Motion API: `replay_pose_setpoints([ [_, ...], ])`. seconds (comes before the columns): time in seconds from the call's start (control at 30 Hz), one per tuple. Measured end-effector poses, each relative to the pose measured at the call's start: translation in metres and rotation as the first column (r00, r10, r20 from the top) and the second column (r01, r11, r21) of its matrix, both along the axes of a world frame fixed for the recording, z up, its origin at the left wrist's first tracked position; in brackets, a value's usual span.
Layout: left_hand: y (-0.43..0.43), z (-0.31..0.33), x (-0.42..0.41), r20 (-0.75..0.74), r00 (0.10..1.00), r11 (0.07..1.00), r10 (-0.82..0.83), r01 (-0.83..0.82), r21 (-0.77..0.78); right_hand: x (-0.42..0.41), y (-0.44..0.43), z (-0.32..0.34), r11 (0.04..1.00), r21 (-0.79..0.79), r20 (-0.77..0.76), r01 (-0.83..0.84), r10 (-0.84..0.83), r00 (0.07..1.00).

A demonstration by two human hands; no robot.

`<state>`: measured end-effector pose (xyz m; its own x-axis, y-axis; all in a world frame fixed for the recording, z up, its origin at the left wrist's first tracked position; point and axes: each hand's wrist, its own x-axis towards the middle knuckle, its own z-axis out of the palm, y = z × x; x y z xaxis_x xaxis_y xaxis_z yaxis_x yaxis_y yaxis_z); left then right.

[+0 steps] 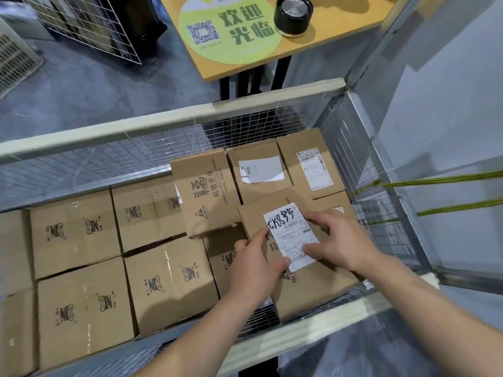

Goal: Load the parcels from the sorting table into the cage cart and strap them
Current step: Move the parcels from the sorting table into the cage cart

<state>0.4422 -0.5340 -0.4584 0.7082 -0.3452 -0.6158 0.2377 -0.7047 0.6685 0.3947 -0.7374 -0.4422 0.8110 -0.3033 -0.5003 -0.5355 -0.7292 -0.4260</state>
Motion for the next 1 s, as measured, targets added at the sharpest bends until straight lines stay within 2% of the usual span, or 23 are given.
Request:
replay_pose_setpoints([
  [0.3, -0.002, -0.046, -0.013, -0.048, 0.996, 0.997, -0.072, 0.072, 0.006, -0.008, 0.006, -0.056, 0.999, 0.022, -0.063, -0.036, 0.037, 0.997],
  [0.57, -0.011, -0.09, -0.026, 0.03, 0.985, 0.983, -0.171, 0.168, 0.081, -0.018, -0.003, -0.11, 0.996, 0.052, -0.075, -0.076, 0.08, 0.994],
  [0.7, -0.015, -0.096, -0.025, 0.035, 0.983, 0.979, -0.177, 0.173, 0.109, -0.01, -0.012, -0.119, 0.993, 0.037, -0.075, -0.113, 0.115, 0.99],
  [1.0, -0.02, -0.098, -0.024, 0.03, 0.986, 0.981, -0.162, 0.157, 0.113, -0.012, -0.013, -0.121, 0.996, 0.054, 0.012, -0.065, 0.064, 0.998],
])
